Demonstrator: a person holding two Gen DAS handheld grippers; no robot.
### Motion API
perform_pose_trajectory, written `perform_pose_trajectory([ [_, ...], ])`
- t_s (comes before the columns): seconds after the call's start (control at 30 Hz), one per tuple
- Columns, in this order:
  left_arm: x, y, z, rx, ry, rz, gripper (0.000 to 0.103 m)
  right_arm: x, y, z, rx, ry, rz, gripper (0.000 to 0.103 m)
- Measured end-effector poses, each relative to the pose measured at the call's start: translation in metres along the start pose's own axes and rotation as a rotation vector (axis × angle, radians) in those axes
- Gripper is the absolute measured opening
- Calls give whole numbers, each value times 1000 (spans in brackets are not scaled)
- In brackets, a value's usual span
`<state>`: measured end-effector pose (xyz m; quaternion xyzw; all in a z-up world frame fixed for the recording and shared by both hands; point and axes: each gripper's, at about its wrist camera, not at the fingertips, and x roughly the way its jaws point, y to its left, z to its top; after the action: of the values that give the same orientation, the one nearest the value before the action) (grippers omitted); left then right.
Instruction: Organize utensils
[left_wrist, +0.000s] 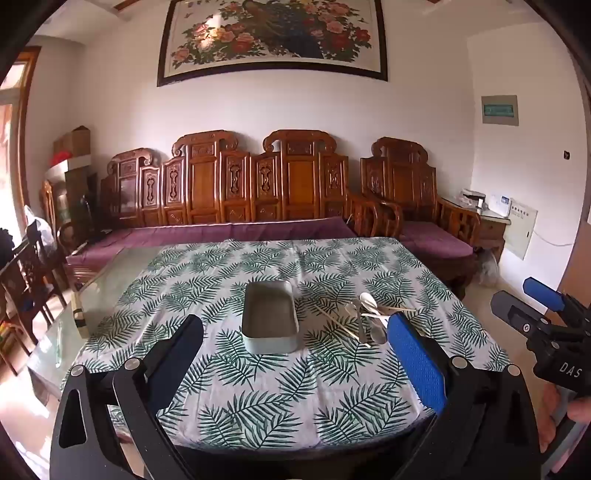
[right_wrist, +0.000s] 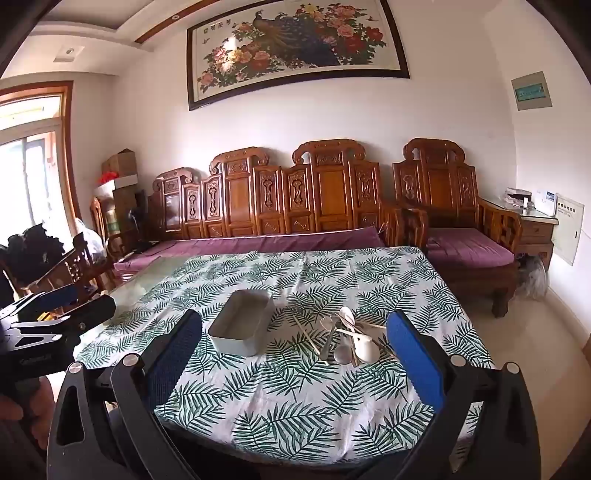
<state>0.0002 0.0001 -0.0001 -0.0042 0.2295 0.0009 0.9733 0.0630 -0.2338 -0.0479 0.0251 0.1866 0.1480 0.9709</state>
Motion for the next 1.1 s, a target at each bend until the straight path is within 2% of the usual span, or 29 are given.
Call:
perform_pose_trajectory([
  [1.1,-9,-4,10,4,-25,-4,97,-7,-2,6,12,-3,0,101],
])
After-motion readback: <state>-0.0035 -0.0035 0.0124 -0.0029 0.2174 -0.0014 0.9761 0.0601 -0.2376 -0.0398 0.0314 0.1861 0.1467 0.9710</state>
